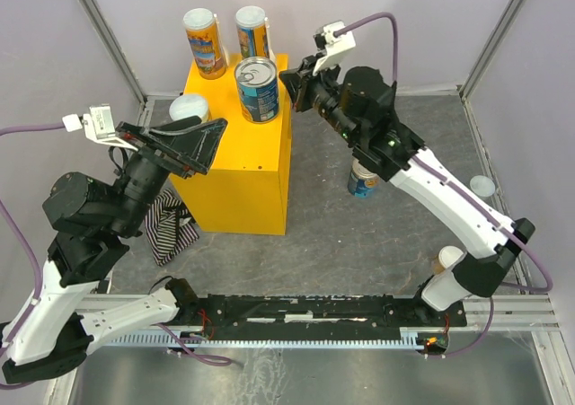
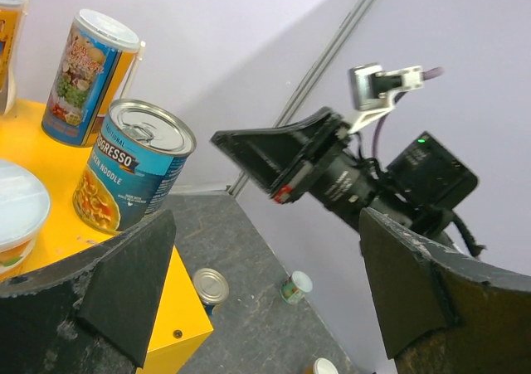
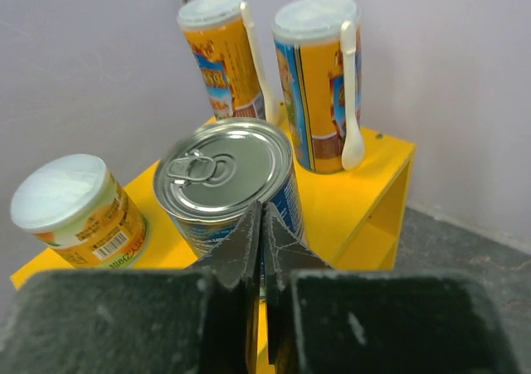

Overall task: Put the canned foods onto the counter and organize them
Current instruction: Place the canned food on the counter.

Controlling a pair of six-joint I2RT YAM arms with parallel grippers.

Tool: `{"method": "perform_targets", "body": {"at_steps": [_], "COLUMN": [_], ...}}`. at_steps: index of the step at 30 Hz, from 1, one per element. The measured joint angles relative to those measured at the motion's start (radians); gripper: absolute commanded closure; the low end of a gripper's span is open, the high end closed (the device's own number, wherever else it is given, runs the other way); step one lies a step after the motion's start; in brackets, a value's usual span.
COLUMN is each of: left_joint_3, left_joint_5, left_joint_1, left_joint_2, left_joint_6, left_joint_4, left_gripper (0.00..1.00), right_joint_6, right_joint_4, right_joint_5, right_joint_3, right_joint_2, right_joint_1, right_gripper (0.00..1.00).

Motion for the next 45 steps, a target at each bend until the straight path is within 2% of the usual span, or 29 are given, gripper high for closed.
{"method": "perform_targets", "body": {"at_steps": [11, 34, 45], "left_joint_3": [-0.005, -0.016, -0.016], "left_joint_5": [-0.002, -0.013, -0.013], "left_joint_1": [0.0, 0.0, 0.0], "left_joint_2": [-0.026, -0.051, -0.056], "left_joint_6": [0.0, 0.0, 0.0], "left_joint_4": [0.005, 0.005, 0.003], "left_gripper": [0.04, 0.04, 0.04], "right_joint_6": [0.085, 0.235, 0.249], "right_joint_4": [0.017, 0.05, 0.059], "right_joint_5": [0.089, 0.084, 0.092], "right_joint_3": [-0.017, -0.025, -0.134], "right_joint_2": [0.063, 0.13, 0.116], "right_joint_1": [0.0, -0.004, 0.011], "right_gripper": [0.98, 0.98, 0.98]}}
